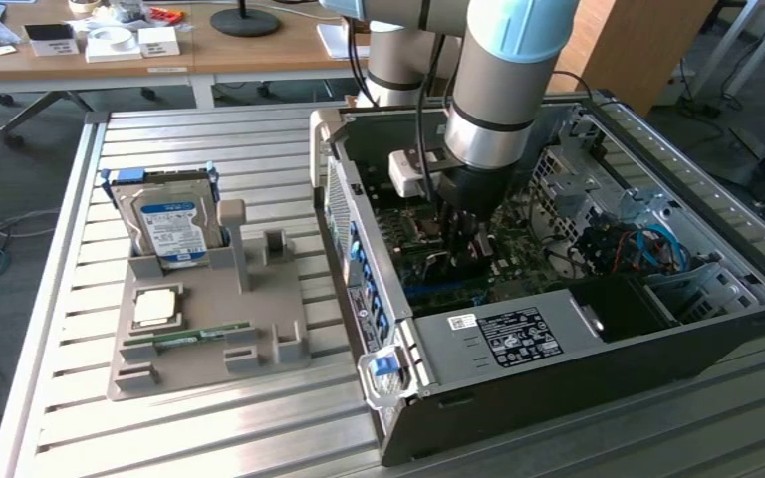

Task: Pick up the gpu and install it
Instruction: 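Insert the gpu into the slot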

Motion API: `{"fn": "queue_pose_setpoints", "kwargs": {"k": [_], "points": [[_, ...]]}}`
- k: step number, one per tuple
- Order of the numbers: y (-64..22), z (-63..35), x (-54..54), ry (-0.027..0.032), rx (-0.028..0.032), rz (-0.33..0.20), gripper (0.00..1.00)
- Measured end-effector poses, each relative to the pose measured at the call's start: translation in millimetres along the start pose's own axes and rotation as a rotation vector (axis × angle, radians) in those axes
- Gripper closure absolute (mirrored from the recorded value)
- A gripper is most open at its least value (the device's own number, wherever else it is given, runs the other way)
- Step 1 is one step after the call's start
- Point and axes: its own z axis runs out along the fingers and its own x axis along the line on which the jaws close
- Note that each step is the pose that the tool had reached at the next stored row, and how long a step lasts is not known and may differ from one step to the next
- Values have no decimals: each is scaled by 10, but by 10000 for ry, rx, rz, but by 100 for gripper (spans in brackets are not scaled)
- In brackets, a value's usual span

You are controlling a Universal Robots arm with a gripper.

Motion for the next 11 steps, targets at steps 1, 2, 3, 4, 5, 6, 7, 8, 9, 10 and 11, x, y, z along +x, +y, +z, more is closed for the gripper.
{"fn": "queue_pose_setpoints", "kwargs": {"k": [1, 2, 3, 4, 5, 6, 7, 8, 9, 10, 11], "points": [[2, 0, 0, 2, 6, 1, 73], [5, 2, 0, 4, 18, 2, 73], [9, 5, 1, 5, 34, 0, 73], [11, 7, 1, 4, 50, -1, 73], [15, 10, 0, 1, 67, -1, 73], [19, 12, 0, -3, 85, -2, 73], [23, 14, 0, -3, 101, -3, 73], [26, 16, 0, -4, 116, -3, 73], [30, 18, 0, -5, 134, -3, 73], [33, 20, 1, -8, 149, -3, 73], [34, 20, 1, -8, 156, -3, 73]]}}
